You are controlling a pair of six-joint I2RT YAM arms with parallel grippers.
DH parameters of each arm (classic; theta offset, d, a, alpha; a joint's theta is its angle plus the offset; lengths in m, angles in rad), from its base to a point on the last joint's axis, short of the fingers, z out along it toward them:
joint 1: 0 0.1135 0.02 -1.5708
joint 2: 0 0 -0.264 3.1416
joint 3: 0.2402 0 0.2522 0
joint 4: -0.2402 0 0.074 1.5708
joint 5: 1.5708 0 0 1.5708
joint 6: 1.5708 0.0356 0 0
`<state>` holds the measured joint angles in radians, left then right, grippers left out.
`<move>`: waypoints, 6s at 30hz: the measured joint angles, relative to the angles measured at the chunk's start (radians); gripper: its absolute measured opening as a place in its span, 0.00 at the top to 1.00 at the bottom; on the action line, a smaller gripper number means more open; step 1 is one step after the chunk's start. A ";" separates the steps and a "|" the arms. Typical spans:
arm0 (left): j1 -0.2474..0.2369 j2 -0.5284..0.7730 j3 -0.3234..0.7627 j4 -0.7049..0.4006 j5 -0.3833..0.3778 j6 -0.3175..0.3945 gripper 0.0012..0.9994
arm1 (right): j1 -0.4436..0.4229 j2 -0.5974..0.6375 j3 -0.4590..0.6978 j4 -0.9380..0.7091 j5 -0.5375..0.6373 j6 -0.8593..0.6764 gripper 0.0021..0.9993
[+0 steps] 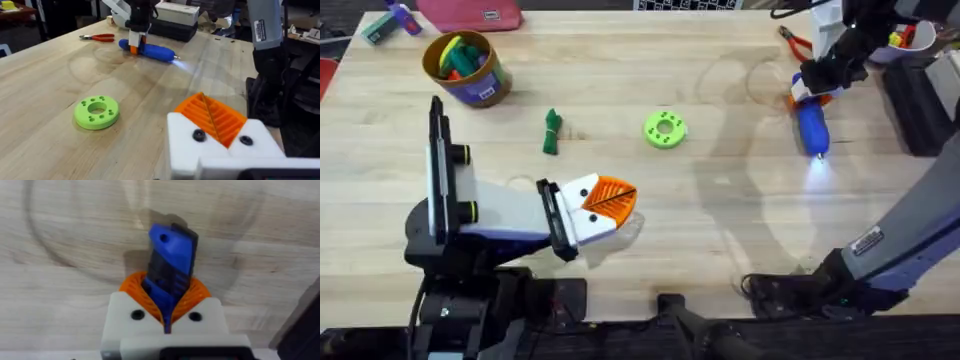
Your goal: Pick up the gripper from the table and insert it into the empty holder that is missing its gripper. Then pick up a screw, insert it into the mounting hole, and use the screwdriver to tighten it. Finally, clean up the table by picking up the vegetable and placing it into the bucket.
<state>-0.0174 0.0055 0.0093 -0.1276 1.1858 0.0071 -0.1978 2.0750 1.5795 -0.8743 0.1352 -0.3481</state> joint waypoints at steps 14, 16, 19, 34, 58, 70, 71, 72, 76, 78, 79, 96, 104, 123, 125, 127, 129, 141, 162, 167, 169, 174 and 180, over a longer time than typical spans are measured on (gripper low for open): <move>0.000 0.000 0.000 0.000 0.000 0.000 0.98 | 0.075 -0.102 0.023 -0.084 -0.002 0.080 0.98; 0.000 0.000 0.000 0.000 0.000 0.000 0.98 | 0.100 -0.171 0.035 -0.085 -0.005 0.108 0.98; 0.000 0.000 0.000 0.000 0.000 0.000 0.98 | 0.137 -0.299 0.054 -0.084 -0.050 0.148 0.98; 0.000 0.000 0.000 0.000 0.000 0.000 0.98 | 0.310 -0.755 0.067 -0.028 -0.302 0.371 0.98; 0.000 0.000 0.000 0.000 0.000 0.000 0.98 | 0.671 -1.185 -0.529 0.771 -0.447 0.575 0.98; 0.000 0.000 0.000 0.000 0.000 0.000 0.98 | 0.736 -0.895 -0.558 1.309 -0.875 0.609 0.98; 0.000 0.000 0.000 0.000 0.000 0.000 0.98 | 0.744 -0.881 -0.558 1.328 -0.889 0.612 0.98; 0.000 0.000 0.000 0.000 0.000 0.000 0.98 | 0.755 -0.866 -0.558 1.348 -0.904 0.615 0.98; 0.000 0.000 0.000 0.000 0.000 0.000 0.98 | 0.797 -0.844 -0.558 1.367 -0.933 0.611 0.98; 0.000 0.000 0.000 0.000 0.000 0.000 0.98 | 0.823 -0.843 -0.558 1.369 -0.943 0.593 0.98; 0.000 0.000 0.000 0.000 0.000 0.000 0.98 | 0.839 -0.843 -0.558 1.371 -0.946 0.578 0.98; 0.000 0.000 0.000 0.000 0.000 0.000 0.98 | 0.981 -0.837 -0.590 1.376 -0.996 0.371 0.98; 0.000 0.000 0.000 0.000 0.000 0.000 0.98 | 0.991 -0.778 -0.590 1.375 -1.023 0.341 0.98; 0.000 0.000 0.000 0.000 0.000 0.000 0.98 | 1.022 -0.773 -0.693 1.607 -0.995 0.346 0.98; 0.000 0.000 0.000 0.000 0.000 0.000 0.98 | 1.022 -0.773 -0.706 1.606 -0.989 0.353 0.98; 0.000 0.000 0.000 0.000 0.000 0.000 0.98 | 1.022 -0.773 -0.710 1.595 -0.988 0.359 0.98; 0.000 0.000 0.000 0.000 0.000 0.000 0.98 | 1.022 -0.773 -0.710 1.584 -0.988 0.363 0.98; 0.000 0.000 0.000 0.000 0.000 0.000 0.98 | 1.021 -0.773 -0.710 1.570 -0.985 0.362 0.98; 0.000 0.000 0.000 0.000 0.000 0.000 0.98 | 1.010 -0.773 -0.710 1.554 -0.985 0.353 0.98; 0.000 0.000 0.000 0.000 0.000 0.000 0.98 | 1.010 -0.773 -0.710 1.548 -0.984 0.344 0.98; 0.000 0.000 0.000 0.000 0.000 0.000 0.98 | 1.010 -0.773 -0.710 1.546 -0.982 0.340 0.98; 0.000 0.000 0.000 0.000 0.000 0.000 0.98 | 1.005 -0.773 -0.710 1.531 -0.977 0.333 0.98; 0.000 0.000 0.000 0.000 0.000 -0.001 0.98 | 1.004 -0.780 -0.710 1.503 -0.970 0.320 0.98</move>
<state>-0.0174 0.0055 0.0093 -0.1280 1.1862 0.0063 0.8066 1.2953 0.8700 0.6285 -0.8349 -0.0277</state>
